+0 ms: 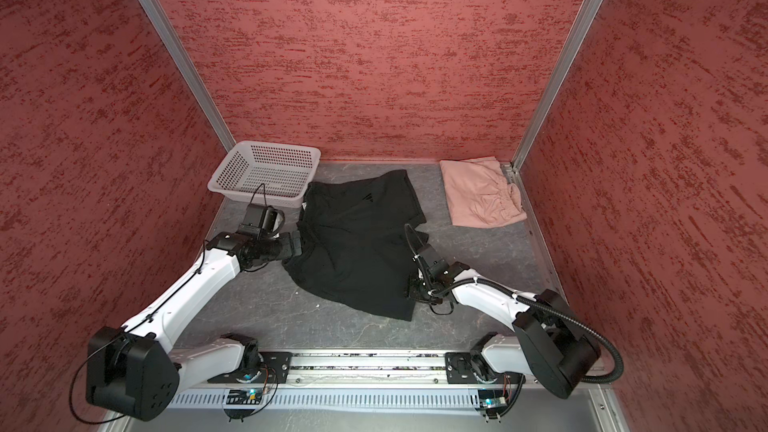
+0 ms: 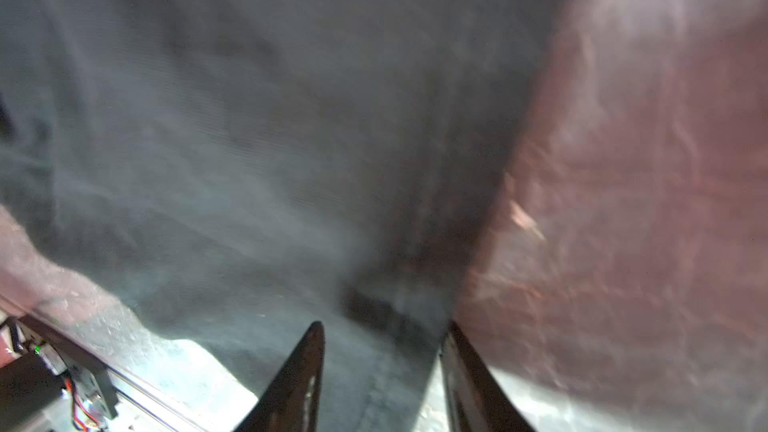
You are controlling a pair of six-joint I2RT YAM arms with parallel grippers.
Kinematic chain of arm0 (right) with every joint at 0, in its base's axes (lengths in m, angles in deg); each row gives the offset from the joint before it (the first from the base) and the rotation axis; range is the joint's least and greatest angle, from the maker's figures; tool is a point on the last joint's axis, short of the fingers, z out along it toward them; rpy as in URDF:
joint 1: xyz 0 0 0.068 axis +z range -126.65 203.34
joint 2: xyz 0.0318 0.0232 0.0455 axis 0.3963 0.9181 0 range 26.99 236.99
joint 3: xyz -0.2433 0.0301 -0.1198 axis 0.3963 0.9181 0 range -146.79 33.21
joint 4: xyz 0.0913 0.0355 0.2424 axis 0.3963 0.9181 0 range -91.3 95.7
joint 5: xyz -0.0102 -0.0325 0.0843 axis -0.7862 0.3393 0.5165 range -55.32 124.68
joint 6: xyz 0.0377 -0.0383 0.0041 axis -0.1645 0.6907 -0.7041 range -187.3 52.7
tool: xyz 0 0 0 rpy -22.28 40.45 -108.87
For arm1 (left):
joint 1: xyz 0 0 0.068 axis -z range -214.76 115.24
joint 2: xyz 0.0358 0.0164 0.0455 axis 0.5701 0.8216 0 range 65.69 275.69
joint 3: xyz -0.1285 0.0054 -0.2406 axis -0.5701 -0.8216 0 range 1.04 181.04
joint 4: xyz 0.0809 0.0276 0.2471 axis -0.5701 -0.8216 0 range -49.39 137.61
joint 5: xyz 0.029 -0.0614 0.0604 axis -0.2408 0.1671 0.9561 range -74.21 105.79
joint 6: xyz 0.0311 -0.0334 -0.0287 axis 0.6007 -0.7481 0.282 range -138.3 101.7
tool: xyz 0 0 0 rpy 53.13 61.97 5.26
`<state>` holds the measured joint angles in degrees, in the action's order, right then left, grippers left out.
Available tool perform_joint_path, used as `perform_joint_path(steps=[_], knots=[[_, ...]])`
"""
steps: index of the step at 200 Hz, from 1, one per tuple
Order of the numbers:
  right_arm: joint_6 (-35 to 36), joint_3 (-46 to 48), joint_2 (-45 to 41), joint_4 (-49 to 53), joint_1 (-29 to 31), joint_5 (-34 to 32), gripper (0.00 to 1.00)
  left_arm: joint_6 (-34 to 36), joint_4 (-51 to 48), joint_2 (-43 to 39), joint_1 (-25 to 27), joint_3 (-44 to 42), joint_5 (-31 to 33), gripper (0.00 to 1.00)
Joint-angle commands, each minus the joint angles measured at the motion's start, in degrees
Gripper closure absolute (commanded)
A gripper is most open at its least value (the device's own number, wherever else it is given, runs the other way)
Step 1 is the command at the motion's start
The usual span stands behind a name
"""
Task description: Fold and stack the shorts
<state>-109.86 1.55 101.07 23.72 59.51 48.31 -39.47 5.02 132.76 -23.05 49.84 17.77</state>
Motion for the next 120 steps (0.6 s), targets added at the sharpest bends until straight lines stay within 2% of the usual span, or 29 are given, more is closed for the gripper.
perform_joint_path(steps=[1, 8, 15, 35, 57, 93, 111, 120], knots=[[-4.4, 2.0, 0.4, 1.6, 0.4, -2.5, 0.81, -1.2, 1.4, -1.0, -1.1, -1.0, -0.5, 0.01], [-4.6, 1.9, 0.4, 2.2, 0.4, -3.4, 0.93, -1.2, 1.6, -1.0, -1.2, -1.3, -1.0, 0.01], [-4.5, 1.5, 0.3, 3.1, 0.3, -4.0, 1.0, -1.2, 1.8, -0.9, -1.4, -1.5, -1.4, 0.01], [-4.0, -0.1, -0.5, 8.3, 0.1, -5.5, 1.0, -1.9, 2.0, -0.4, -1.8, -1.8, -2.6, 0.01], [-5.7, -1.2, -4.0, 18.5, -0.7, -8.1, 1.0, -2.6, 3.0, -0.7, -1.7, -2.9, -5.1, 0.01], [-11.2, -3.5, -17.3, 30.3, -0.9, -9.8, 1.0, -3.5, 3.7, -1.0, -1.2, -4.4, -7.5, 0.01], [-12.1, -5.9, -20.5, 35.3, -1.9, -13.5, 1.0, -4.2, 4.7, -0.8, -0.9, -5.4, -9.2, 0.01], [-11.8, -6.6, -20.6, 36.3, -2.2, -14.7, 0.71, -4.5, 5.6, -0.7, -0.4, -6.0, -10.3, 0.01]])
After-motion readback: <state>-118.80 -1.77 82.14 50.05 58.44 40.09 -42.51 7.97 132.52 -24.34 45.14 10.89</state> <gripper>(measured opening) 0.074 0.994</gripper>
